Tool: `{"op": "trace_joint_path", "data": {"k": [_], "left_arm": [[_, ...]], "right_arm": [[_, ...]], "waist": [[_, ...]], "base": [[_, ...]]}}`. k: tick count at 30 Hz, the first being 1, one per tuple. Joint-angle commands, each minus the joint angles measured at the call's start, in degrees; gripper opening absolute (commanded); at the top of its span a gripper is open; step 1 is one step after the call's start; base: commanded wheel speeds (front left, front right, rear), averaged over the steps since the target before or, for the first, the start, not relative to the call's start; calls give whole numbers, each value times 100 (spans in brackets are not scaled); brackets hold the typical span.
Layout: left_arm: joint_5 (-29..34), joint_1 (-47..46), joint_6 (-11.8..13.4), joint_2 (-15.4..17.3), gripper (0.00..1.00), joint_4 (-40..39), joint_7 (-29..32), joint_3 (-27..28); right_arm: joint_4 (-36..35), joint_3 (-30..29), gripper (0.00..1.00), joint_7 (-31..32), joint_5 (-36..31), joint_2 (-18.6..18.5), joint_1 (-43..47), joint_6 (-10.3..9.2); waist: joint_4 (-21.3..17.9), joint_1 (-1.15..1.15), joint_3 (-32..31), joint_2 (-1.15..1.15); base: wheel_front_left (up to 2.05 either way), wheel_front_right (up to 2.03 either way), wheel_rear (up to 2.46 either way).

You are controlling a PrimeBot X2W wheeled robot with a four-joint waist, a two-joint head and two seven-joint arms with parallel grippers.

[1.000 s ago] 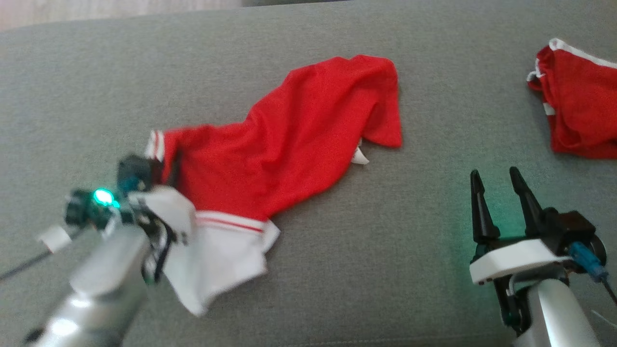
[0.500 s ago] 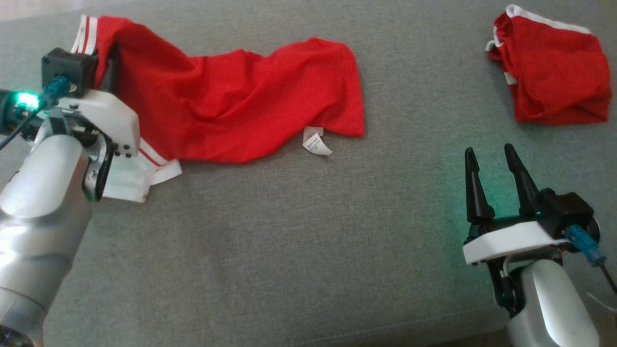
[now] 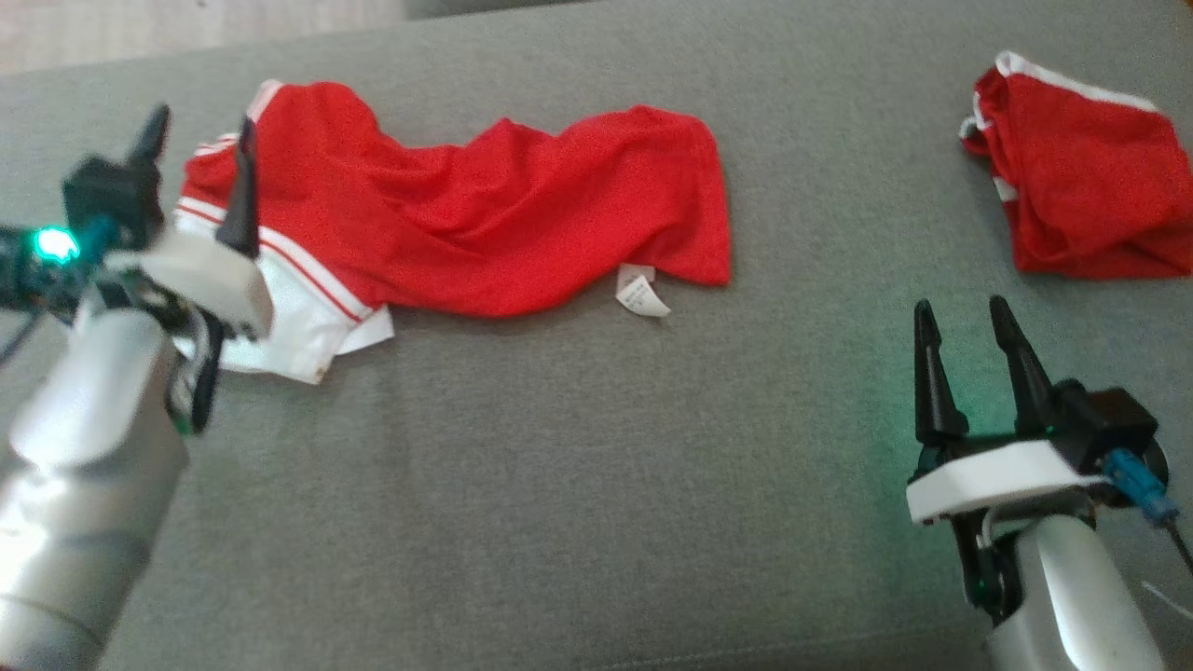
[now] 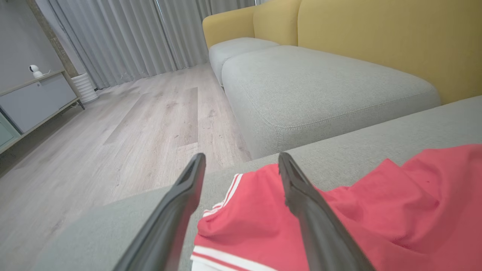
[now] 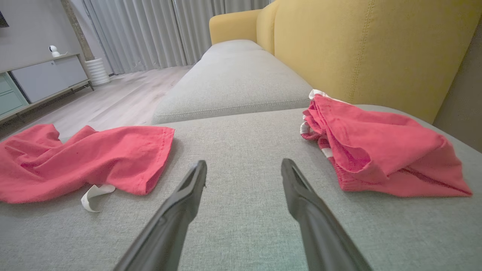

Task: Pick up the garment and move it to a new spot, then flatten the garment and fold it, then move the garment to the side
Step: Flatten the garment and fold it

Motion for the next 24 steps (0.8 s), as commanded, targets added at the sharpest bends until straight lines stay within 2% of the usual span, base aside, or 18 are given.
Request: {"op": "trace_joint_path", "data": {"k": [1,6,12,24], "left_arm": [[-79,37,73,194,100,-217,-134,236],[-116,820,239,-33,100,-637,-311,78],[-194,1556,364,-319,100,-759,-211,-186],[-419,1766,453,-565,100,-325,-41,-215]], "right_arm": [[-149,110,100,-59,-22,-29,83,37],[-167,80,100,-31,-25,-29,235,37],[-266,114,100,38,-39,-29,303,37],[-414,159,100,144,-111,-29,344,37]], "waist": [[178,0,-191,0],[394,0,-362,0],[480,0,-368,0],[349,0,-201,0]], "base": [[0,0,0],[0,0,0],[0,0,0],[0,0,0]]}}
